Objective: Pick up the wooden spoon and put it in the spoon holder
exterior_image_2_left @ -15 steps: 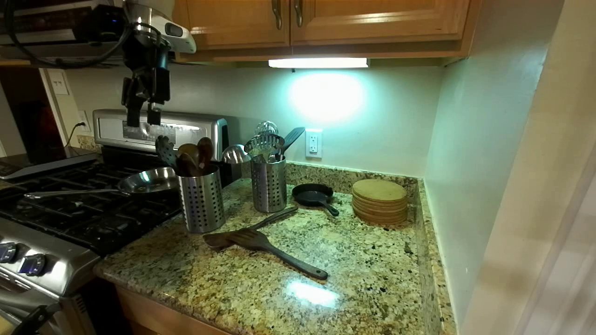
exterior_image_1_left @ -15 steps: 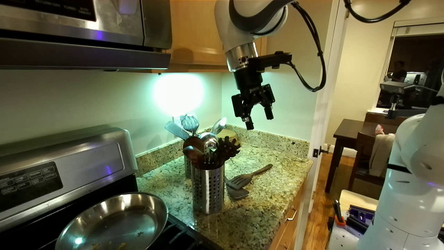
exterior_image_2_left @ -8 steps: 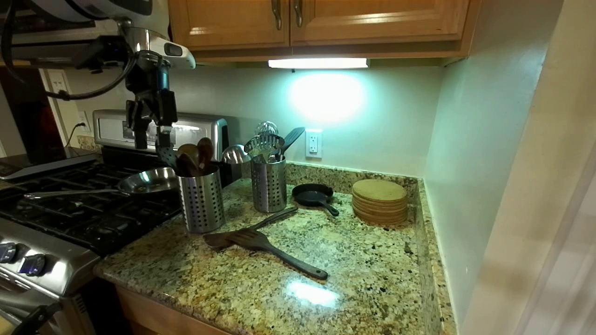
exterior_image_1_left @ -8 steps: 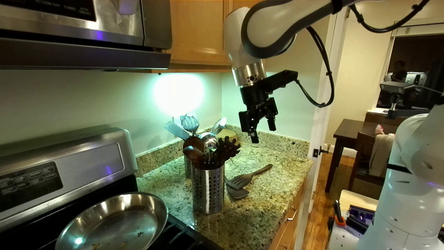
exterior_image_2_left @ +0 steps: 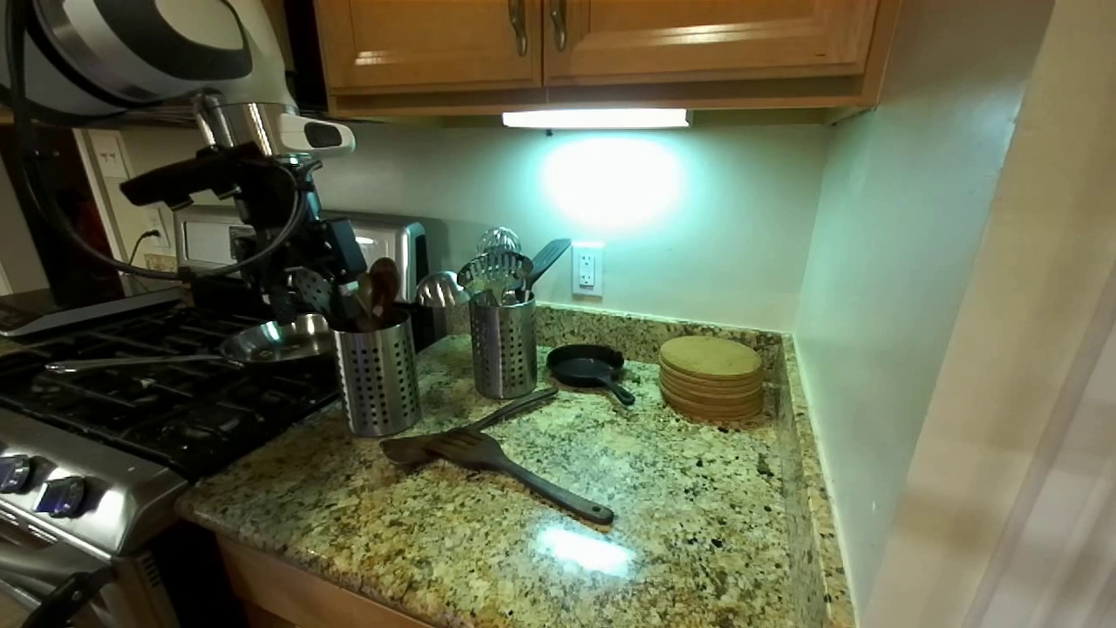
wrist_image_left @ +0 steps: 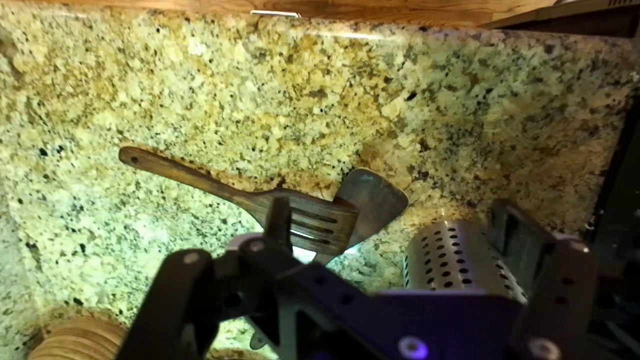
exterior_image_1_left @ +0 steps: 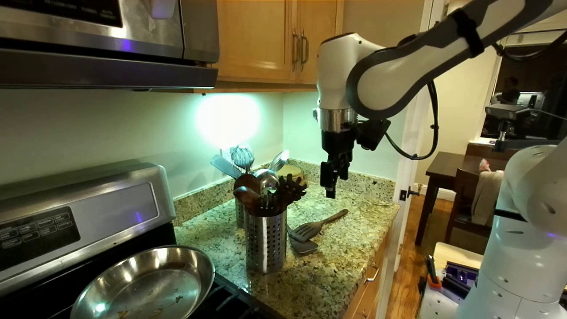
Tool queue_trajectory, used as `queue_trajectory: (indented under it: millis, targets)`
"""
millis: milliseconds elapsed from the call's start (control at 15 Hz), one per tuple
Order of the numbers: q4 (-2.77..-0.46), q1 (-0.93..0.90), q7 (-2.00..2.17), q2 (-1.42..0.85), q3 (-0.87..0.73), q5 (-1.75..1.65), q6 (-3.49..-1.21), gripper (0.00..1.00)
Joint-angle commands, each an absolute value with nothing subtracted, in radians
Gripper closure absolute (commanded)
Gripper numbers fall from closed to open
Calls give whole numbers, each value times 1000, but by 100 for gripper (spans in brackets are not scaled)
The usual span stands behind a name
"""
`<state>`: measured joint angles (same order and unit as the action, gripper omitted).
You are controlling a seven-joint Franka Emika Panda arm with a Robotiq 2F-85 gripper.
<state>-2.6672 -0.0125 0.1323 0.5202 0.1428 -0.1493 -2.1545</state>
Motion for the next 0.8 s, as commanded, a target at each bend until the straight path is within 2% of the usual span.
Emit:
queue_trajectory:
  millis: [0, 400, 733]
  targets:
    - [-2678, -24, 121, 525, 129, -154, -2165, 0]
    - [-2685, -27, 104, 530, 127, -155, -2172, 0]
    - [-2762, -7, 89, 537, 129, -248, -2316, 0]
